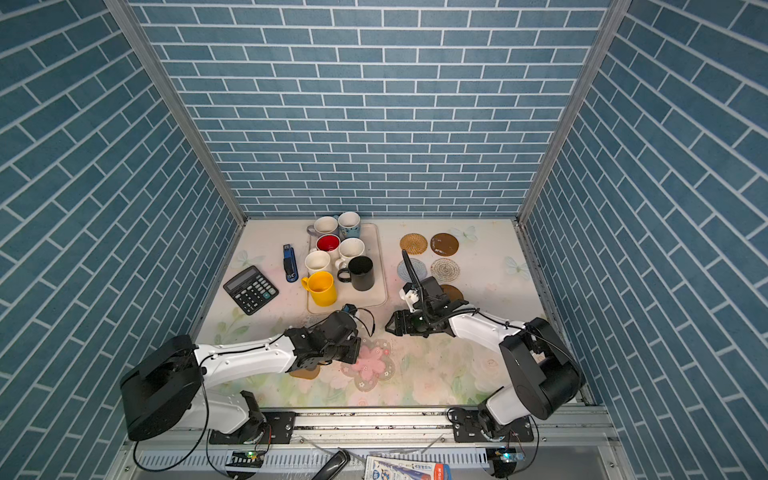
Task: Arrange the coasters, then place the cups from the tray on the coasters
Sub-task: 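Lift the right gripper and move it to the pink flower coaster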
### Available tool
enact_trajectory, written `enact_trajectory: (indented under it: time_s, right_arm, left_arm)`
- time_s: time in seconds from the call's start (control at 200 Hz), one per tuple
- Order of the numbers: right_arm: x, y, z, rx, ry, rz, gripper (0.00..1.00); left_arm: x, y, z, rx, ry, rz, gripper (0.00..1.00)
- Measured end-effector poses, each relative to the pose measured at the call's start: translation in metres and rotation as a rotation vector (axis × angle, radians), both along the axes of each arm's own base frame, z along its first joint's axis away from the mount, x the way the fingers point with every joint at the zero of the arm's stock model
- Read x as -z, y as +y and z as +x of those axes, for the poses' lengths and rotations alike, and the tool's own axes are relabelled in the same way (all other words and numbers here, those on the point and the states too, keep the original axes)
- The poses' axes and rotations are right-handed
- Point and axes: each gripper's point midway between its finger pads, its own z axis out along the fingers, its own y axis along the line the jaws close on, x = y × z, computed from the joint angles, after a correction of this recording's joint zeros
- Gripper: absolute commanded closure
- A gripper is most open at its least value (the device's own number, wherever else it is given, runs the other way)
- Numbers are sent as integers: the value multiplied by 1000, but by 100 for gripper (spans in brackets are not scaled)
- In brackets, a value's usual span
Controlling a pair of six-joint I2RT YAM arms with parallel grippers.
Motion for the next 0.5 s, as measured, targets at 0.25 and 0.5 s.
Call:
enact_trajectory:
  time_s: [0.25, 0.5]
  right_arm:
    - [18, 17, -18, -66, 42, -8, 29]
    - [20, 30, -28, -99, 52, 11, 34]
  left_arm:
    - [11, -3, -4, -13, 18, -42, 96]
    - [10, -8, -2, -27, 5, -84, 97]
